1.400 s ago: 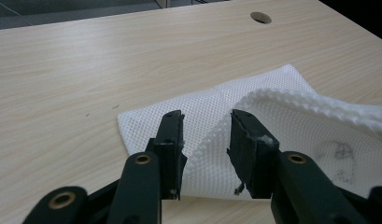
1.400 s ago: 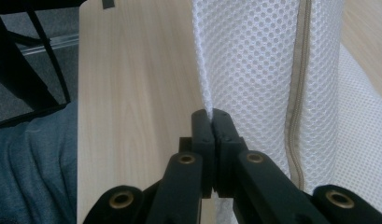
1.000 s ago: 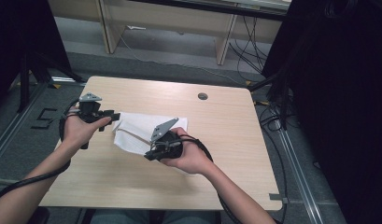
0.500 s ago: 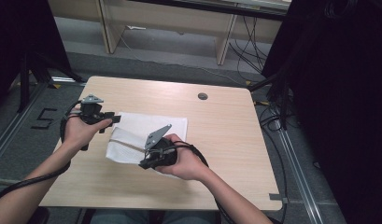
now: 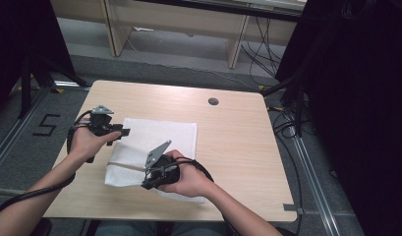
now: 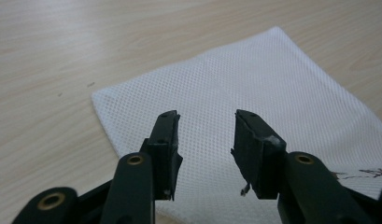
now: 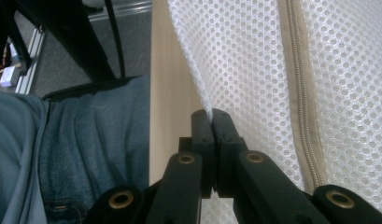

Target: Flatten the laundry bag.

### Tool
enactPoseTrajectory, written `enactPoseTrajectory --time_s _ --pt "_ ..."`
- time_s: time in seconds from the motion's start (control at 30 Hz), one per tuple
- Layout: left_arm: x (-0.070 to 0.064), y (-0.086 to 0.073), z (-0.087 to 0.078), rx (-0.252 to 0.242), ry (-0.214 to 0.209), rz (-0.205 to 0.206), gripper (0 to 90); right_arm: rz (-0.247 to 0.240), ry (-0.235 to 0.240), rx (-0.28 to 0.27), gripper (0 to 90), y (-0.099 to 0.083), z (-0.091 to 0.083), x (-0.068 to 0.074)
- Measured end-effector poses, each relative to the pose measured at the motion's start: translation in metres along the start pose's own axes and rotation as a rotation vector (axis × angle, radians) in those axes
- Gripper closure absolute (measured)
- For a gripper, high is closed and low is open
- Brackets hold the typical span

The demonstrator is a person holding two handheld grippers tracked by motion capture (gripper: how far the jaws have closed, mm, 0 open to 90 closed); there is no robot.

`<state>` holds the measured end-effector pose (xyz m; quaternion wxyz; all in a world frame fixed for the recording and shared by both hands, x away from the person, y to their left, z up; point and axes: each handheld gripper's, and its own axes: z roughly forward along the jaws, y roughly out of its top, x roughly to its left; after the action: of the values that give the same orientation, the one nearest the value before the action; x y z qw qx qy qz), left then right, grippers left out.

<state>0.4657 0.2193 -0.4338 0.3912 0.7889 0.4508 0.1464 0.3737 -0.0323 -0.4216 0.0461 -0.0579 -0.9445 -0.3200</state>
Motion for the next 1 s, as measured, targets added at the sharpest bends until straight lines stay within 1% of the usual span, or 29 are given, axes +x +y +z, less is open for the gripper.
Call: enactPoseTrajectory --time_s 0.03,0.07,0.1,0.13,0.17,0.2,0.23,0.27,0.3,0.33,0.37,0.4,0.47,0.5,0.53,0.57,0.6,0.63,0.67,0.7,0.73,0.77,0.8,0.83,0.87,0.9,0.93,0.97,1.0 --pt "0.000 0.000 0.000 0.000 0.000 0.000 59.7 0.000 0.000 0.000 90.0 0.000 0.000 0.000" --pt "-0.001 -0.001 0.001 0.008 0.005 0.006 59.7 0.007 0.016 0.006 90.0 -0.001 0.002 0.001" --pt "-0.001 -0.002 0.003 0.012 -0.001 0.006 59.6 0.016 0.033 0.008 90.0 -0.001 0.004 0.003" --pt "-0.001 -0.003 0.005 0.013 -0.007 0.000 59.5 0.015 0.035 0.011 89.9 -0.002 0.006 0.003" --pt "-0.001 -0.003 0.006 0.020 -0.005 0.004 59.4 0.029 0.028 0.021 89.7 -0.003 0.009 0.004" --pt "-0.001 -0.004 0.006 0.020 -0.004 0.002 59.3 0.026 0.020 0.026 89.7 -0.004 0.010 0.004" --pt "0.000 -0.004 0.007 0.026 -0.005 0.001 59.3 0.011 0.012 0.023 89.5 -0.004 0.011 0.002" --pt "0.000 -0.005 0.008 0.024 -0.004 0.000 59.1 0.032 0.030 0.021 89.1 -0.005 0.013 0.003" --pt "0.000 -0.005 0.009 0.025 -0.001 -0.002 58.9 0.028 0.016 0.027 88.3 -0.006 0.014 0.001" --pt "0.000 -0.006 0.009 0.029 0.000 0.001 58.6 0.037 0.010 0.028 85.9 -0.007 0.015 0.001" --pt "0.001 -0.006 0.010 0.034 0.004 0.001 58.1 0.037 0.033 0.013 80.6 -0.007 0.016 0.000" --pt "0.001 -0.007 0.011 0.038 0.004 0.002 57.0 0.059 0.047 0.012 75.9 -0.008 0.017 0.001" --pt "0.003 -0.010 0.011 0.050 0.018 0.009 55.1 0.078 0.038 -0.027 68.0 -0.007 0.014 0.001" --pt "0.003 -0.011 0.012 0.053 0.020 0.003 54.1 0.087 0.028 -0.041 66.6 -0.007 0.011 -0.001" --pt "0.003 -0.012 0.012 0.054 0.017 0.005 52.8 0.090 0.017 -0.052 65.3 -0.006 0.008 -0.003" --pt "0.003 -0.013 0.013 0.062 0.022 -0.001 52.0 0.065 0.015 -0.069 65.2 -0.006 0.006 -0.006" --pt "0.003 -0.014 0.013 0.059 0.019 -0.005 51.2 0.092 -0.007 -0.069 65.2 -0.006 0.001 -0.008" --pt "0.003 -0.016 0.013 0.066 0.019 0.002 50.8 0.101 -0.024 -0.072 65.3 -0.007 -0.002 -0.011" --pt "0.003 -0.017 0.013 0.069 0.022 0.016 49.8 0.098 -0.073 -0.062 67.4 -0.008 -0.007 -0.016" --pt "0.002 -0.019 0.013 0.063 0.028 0.021 49.8 0.122 -0.093 -0.072 70.4 -0.010 -0.010 -0.020" --pt "0.001 -0.021 0.013 0.069 0.031 0.026 49.0 0.145 -0.129 -0.072 73.7 -0.013 -0.014 -0.026" --pt "0.001 -0.023 0.013 0.078 0.029 0.038 48.6 0.170 -0.165 -0.059 79.4 -0.017 -0.018 -0.033" --pt "0.000 -0.025 0.012 0.082 0.031 0.045 49.0 0.204 -0.190 -0.040 86.6 -0.022 -0.021 -0.040" --pt "-0.001 -0.028 0.011 0.099 0.030 0.064 54.3 0.285 -0.270 -0.012 90.0 -0.035 -0.026 -0.054" --pt "-0.002 -0.032 0.010 0.113 0.029 0.068 56.6 0.336 -0.304 0.013 90.0 -0.041 -0.028 -0.059" --pt "-0.003 -0.035 0.009 0.126 0.027 0.081 56.6 0.336 -0.304 0.013 90.0 -0.041 -0.028 -0.059" --pt "-0.004 -0.039 0.008 0.147 0.013 0.092 61.2 0.368 -0.332 0.036 90.0 -0.048 -0.028 -0.065" --pt "-0.004 -0.042 0.007 0.169 0.003 0.115 65.3 0.419 -0.362 0.039 90.0 -0.055 -0.028 -0.070" --pt "-0.005 -0.045 0.007 0.199 -0.017 0.129 72.3 0.485 -0.373 0.062 90.0 -0.067 -0.027 -0.078"
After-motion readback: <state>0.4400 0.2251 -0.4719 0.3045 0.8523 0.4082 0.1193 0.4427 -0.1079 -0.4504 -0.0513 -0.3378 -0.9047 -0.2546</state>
